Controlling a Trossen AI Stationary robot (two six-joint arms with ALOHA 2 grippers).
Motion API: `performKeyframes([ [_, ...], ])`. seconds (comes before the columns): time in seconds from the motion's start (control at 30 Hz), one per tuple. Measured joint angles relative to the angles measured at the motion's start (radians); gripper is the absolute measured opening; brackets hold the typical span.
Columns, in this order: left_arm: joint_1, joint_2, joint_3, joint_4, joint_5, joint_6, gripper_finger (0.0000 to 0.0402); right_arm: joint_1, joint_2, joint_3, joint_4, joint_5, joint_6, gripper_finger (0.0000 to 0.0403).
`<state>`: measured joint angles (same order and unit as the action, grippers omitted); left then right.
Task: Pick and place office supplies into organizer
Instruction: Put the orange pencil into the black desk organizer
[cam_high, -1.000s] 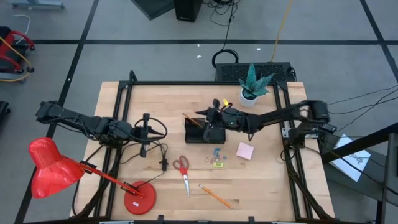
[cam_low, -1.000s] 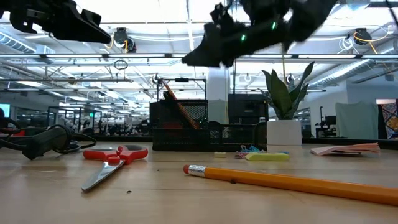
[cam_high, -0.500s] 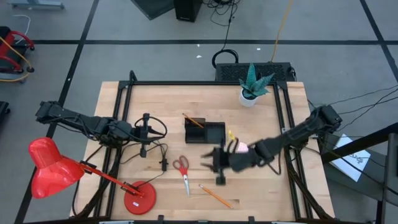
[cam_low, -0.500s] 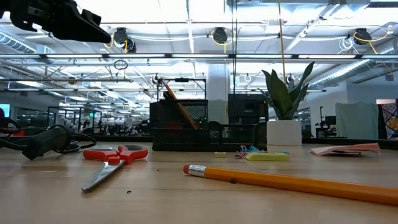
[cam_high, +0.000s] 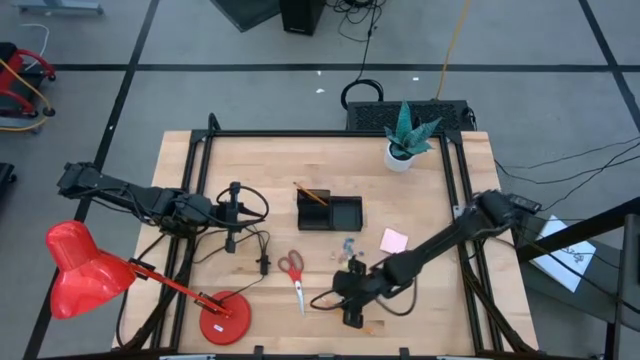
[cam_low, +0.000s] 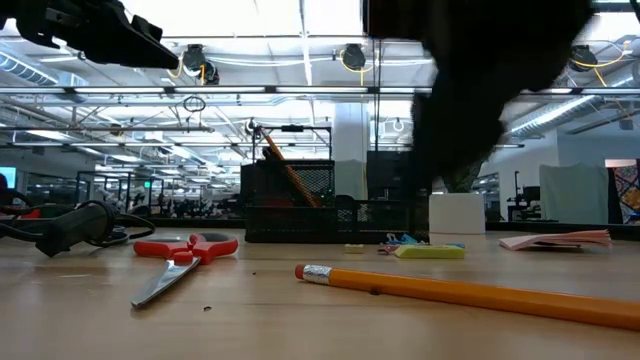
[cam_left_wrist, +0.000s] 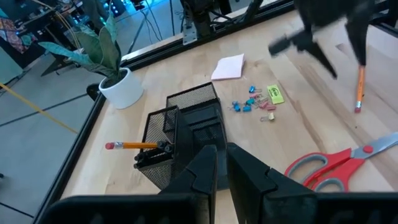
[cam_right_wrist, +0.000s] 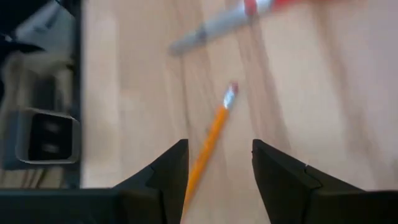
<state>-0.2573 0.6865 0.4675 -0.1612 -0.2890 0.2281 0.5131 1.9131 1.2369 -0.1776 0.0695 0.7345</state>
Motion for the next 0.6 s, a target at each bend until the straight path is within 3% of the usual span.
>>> performKeyframes([
  [0.6, 0.0, 0.0, 0.0, -0.025, 0.001, 0.005, 0.0044, 0.035, 0.067, 0.0, 0.088, -0.045, 0.079, 0.0174],
])
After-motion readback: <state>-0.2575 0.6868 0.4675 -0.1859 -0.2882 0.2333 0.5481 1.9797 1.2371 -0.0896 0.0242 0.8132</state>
